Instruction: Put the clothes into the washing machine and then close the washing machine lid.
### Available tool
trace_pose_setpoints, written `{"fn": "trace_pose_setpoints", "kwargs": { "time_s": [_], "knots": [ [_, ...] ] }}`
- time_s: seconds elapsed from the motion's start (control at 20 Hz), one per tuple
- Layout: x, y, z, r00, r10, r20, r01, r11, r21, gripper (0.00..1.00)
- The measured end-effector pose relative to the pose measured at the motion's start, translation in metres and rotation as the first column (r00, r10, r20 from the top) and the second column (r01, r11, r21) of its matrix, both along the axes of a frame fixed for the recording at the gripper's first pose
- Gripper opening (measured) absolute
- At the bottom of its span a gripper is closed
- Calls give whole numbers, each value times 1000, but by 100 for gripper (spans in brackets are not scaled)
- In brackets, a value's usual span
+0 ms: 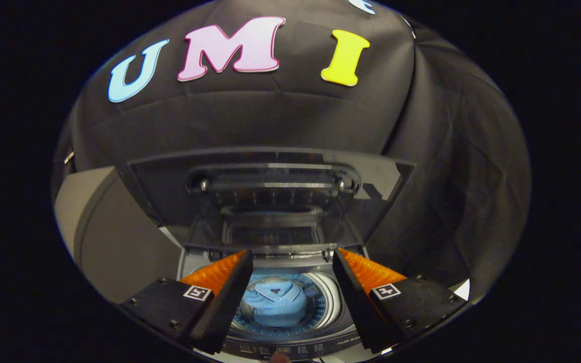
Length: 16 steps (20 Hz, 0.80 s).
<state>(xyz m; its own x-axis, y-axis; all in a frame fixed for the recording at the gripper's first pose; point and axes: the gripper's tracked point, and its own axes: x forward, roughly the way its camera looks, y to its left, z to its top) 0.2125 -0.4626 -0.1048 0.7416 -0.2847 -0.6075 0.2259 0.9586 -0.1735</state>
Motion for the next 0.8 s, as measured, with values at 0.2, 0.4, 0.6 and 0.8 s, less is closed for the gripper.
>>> {"fn": "trace_pose_setpoints", "kwargs": {
  "time_s": [0.2, 0.4, 0.6, 0.8],
  "knots": [
    [22, 0, 40, 998, 15, 55, -14, 1000, -19, 99],
    [46, 2, 73, 993, 20, 114, -19, 1000, -5, 99],
    [71, -2, 86, 991, 19, 132, -20, 1000, 2, 99],
    [93, -5, 77, 995, 19, 100, -20, 1000, 9, 99]
  ]
}}
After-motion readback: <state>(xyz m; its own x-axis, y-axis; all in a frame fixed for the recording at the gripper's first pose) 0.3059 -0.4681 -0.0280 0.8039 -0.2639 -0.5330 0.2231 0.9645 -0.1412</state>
